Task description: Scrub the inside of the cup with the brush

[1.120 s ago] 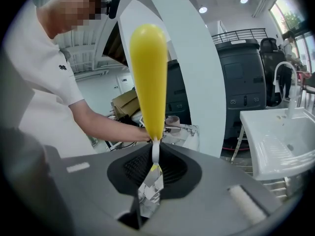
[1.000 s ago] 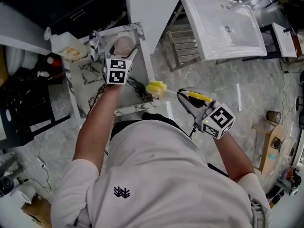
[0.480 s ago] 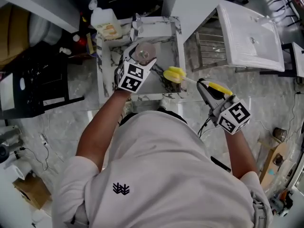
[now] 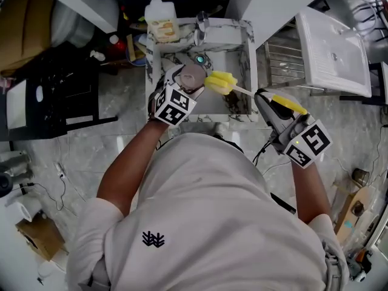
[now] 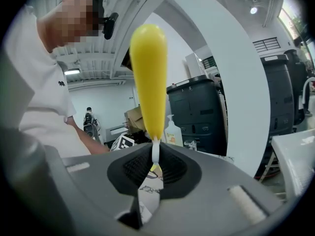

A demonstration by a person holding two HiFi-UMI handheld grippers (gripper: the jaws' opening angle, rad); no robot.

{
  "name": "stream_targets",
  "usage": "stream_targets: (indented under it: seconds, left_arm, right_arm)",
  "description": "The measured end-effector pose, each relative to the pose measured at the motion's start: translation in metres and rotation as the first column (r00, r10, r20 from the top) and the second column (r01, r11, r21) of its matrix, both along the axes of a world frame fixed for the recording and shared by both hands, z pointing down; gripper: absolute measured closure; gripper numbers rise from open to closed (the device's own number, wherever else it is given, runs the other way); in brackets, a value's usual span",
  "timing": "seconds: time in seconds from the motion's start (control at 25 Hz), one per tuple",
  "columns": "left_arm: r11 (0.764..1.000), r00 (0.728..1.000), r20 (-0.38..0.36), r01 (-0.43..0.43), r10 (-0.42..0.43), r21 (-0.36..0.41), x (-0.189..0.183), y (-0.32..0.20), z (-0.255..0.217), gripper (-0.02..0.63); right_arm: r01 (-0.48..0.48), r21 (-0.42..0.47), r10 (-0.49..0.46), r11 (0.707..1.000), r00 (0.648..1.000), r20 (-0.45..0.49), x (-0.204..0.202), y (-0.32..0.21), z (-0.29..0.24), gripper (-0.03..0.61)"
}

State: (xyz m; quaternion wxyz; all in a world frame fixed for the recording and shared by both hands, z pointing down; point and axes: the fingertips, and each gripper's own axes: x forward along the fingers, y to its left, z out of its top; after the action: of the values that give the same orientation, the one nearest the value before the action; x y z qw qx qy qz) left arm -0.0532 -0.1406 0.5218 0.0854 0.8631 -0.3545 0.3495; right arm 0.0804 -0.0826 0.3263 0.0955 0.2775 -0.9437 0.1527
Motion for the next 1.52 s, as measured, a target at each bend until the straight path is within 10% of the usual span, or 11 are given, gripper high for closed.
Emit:
stream_targets:
  seconds: [0.64,1.52]
  left_arm:
    - [0.963,0.952,0.150,-0.268,0.269,-0.021,0.002,0.030,0.003,0.238]
    - [0.969,0.952,0.185,-0.232,0.245,-0.085,-0.005,0.031,0.022,0.238]
  right_arm:
    - [0.117,-0.081,-0.126,0.990,0.985,-0.117,-0.099,-0.005,0.061,0.534]
    - [0.137,-0.045,-0.142,0.990,0.981,-0.129,-0.059,-0.017,0.031,0.532]
